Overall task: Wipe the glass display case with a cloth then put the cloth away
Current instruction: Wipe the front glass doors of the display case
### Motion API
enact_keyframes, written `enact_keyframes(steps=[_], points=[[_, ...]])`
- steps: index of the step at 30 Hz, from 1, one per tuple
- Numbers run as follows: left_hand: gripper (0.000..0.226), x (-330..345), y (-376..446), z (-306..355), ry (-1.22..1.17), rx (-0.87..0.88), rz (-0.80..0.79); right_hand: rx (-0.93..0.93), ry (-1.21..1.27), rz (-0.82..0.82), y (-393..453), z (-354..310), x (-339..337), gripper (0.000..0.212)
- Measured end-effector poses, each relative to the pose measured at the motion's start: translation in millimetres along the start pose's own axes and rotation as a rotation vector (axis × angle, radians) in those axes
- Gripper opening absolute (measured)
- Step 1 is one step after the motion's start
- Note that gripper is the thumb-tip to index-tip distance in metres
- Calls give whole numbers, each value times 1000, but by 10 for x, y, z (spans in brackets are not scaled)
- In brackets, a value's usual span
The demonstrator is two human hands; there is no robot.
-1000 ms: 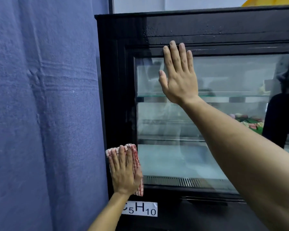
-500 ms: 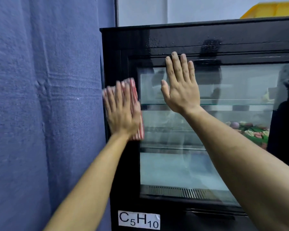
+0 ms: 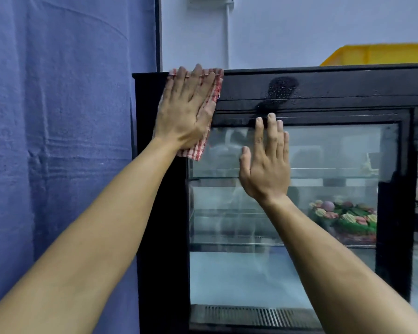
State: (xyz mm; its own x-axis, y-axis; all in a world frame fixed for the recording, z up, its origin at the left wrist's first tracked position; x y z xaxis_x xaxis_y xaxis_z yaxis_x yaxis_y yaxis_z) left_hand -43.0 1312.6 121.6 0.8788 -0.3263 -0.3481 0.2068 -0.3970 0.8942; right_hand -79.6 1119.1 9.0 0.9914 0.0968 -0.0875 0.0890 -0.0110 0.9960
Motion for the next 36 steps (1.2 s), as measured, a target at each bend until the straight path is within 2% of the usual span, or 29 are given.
enact_keyframes(steps=[2, 4, 5, 7, 9, 14, 17, 18, 22, 24, 28, 32, 36], points=[[65, -26, -13, -105, -26, -160, 46, 22, 1, 1, -7, 51, -4, 68], [65, -21, -14, 122, -51, -278, 88, 11, -8, -17, -24, 85, 14, 68], [65, -9, 13, 340, -53, -250, 86, 1, -15, -24, -25, 81, 24, 68], [64, 48, 86, 745, -25, -62, 44, -4, -14, -33, -19, 65, 41, 68], [64, 56, 143, 728, -21, 20, 22, -22, -3, -49, -45, 108, 38, 66], [66, 25, -135, -131, -89, -379, 92, -143, -66, -96, -125, 448, -84, 65], [68, 21, -127, 5, -109, -485, 128, -150, -77, -98, -126, 484, -105, 65], [69, 25, -55, 191, -101, -451, 122, -150, -81, -99, -122, 476, -98, 66], [69, 132, 144, 849, -17, -55, 14, -151, -101, -109, -138, 499, -81, 65], [69, 132, 107, 605, -27, -87, 33, -163, -103, -118, -145, 511, -84, 65], [68, 135, -320, -127, -129, -458, 135, -152, -95, -119, -145, 501, -81, 65], [71, 342, -908, 175, -187, -458, 145, -146, -92, -116, -141, 506, -77, 64], [75, 675, -1968, 512, -191, -439, 22, -137, -83, -129, -154, 484, -76, 65]])
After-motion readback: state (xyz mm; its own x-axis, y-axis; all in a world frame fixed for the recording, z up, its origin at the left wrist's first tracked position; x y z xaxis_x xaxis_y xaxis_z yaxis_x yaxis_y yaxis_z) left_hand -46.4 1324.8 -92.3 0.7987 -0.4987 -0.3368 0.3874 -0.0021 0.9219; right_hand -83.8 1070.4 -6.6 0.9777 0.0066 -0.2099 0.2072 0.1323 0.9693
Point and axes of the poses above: each hand's wrist, its own y-axis towards the middle knuckle, its own x-axis out of the palm, z = x × y, the point moved 4 cm from there along y, towards the middle knuckle, and after that the axes turned 8 degrees about -z, right-handed, at the moved point
